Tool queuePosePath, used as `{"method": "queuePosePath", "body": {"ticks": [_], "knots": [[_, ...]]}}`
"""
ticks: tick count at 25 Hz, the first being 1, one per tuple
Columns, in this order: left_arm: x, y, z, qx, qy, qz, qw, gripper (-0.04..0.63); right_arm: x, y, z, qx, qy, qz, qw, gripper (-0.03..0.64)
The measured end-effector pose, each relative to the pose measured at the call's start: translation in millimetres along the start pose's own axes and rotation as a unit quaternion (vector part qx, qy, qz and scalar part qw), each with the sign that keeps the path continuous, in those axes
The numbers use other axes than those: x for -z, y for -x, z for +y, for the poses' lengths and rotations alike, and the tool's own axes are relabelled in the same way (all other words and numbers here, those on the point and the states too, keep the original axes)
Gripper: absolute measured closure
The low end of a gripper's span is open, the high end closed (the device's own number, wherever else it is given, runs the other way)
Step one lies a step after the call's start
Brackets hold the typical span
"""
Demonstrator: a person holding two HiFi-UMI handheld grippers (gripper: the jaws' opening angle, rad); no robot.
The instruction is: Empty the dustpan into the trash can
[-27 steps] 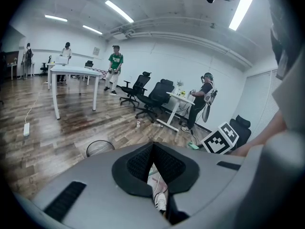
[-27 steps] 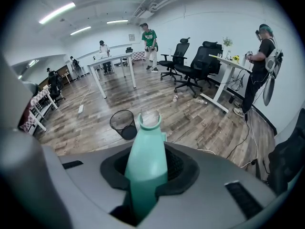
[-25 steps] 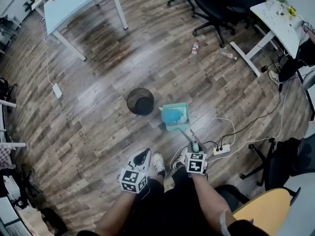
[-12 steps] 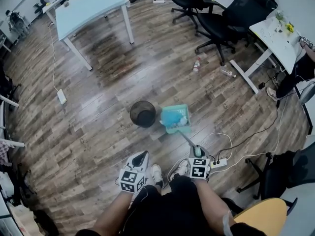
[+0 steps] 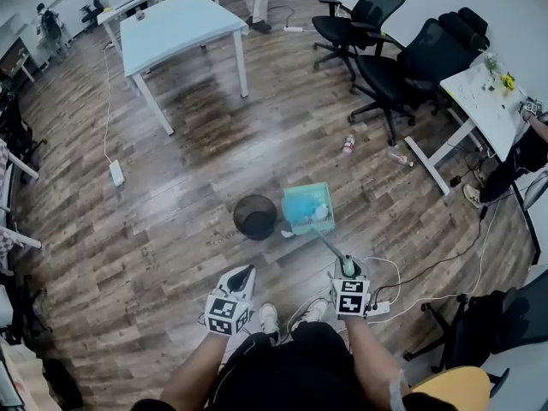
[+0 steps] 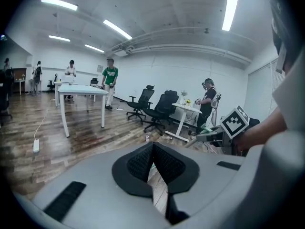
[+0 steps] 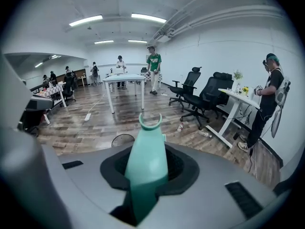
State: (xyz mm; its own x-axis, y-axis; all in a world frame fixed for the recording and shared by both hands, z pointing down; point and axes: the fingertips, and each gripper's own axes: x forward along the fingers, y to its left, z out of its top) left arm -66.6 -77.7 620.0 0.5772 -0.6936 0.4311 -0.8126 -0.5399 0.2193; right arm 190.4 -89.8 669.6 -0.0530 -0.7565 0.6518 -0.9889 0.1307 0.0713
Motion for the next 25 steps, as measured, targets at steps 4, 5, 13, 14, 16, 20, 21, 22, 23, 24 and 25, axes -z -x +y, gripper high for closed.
{"method": "queuePosePath", "body": {"ticks": [4, 5, 13, 14, 16, 20, 21, 22, 23, 24, 25], "knots": [[-3, 14, 10, -0.020, 0.009, -0.011, 0.9997, 0.583, -20, 1, 3, -0.009, 0.016, -0.018, 1.000, 0.518], [-4, 18, 13, -0.026, 0.011, -0.014, 0.9995, 0.583, -25, 2, 6, -0.012, 0.022, -0.021, 0.999, 0.518], [-7, 46, 49, -0.070, 0.030, -0.032, 0.9966, 0.583, -50, -6, 36, -0.036, 0.070, -0.031, 0.996, 0.518], [-7, 48, 52, -0.074, 0.033, -0.033, 0.9961, 0.583, -51, -9, 38, -0.038, 0.072, -0.031, 0.996, 0.518], [-7, 52, 58, -0.083, 0.037, -0.036, 0.9952, 0.583, -53, -13, 41, -0.042, 0.076, -0.029, 0.996, 0.518], [-6, 56, 68, -0.094, 0.044, -0.040, 0.9938, 0.583, -58, -18, 51, -0.050, 0.123, -0.027, 0.991, 0.518], [-6, 57, 71, -0.096, 0.045, -0.040, 0.9936, 0.583, -59, -19, 54, -0.052, 0.139, -0.027, 0.989, 0.518], [-5, 58, 73, -0.098, 0.046, -0.041, 0.9933, 0.583, -60, -20, 56, -0.053, 0.157, -0.027, 0.986, 0.518], [-5, 59, 75, -0.100, 0.047, -0.041, 0.9930, 0.583, -61, -21, 58, -0.055, 0.175, -0.027, 0.983, 0.518], [-6, 60, 77, -0.102, 0.049, -0.042, 0.9927, 0.583, -64, -22, 60, -0.057, 0.193, -0.028, 0.979, 0.518], [-6, 61, 79, -0.104, 0.051, -0.043, 0.9924, 0.583, -67, -22, 62, -0.059, 0.213, -0.031, 0.975, 0.518]]}}
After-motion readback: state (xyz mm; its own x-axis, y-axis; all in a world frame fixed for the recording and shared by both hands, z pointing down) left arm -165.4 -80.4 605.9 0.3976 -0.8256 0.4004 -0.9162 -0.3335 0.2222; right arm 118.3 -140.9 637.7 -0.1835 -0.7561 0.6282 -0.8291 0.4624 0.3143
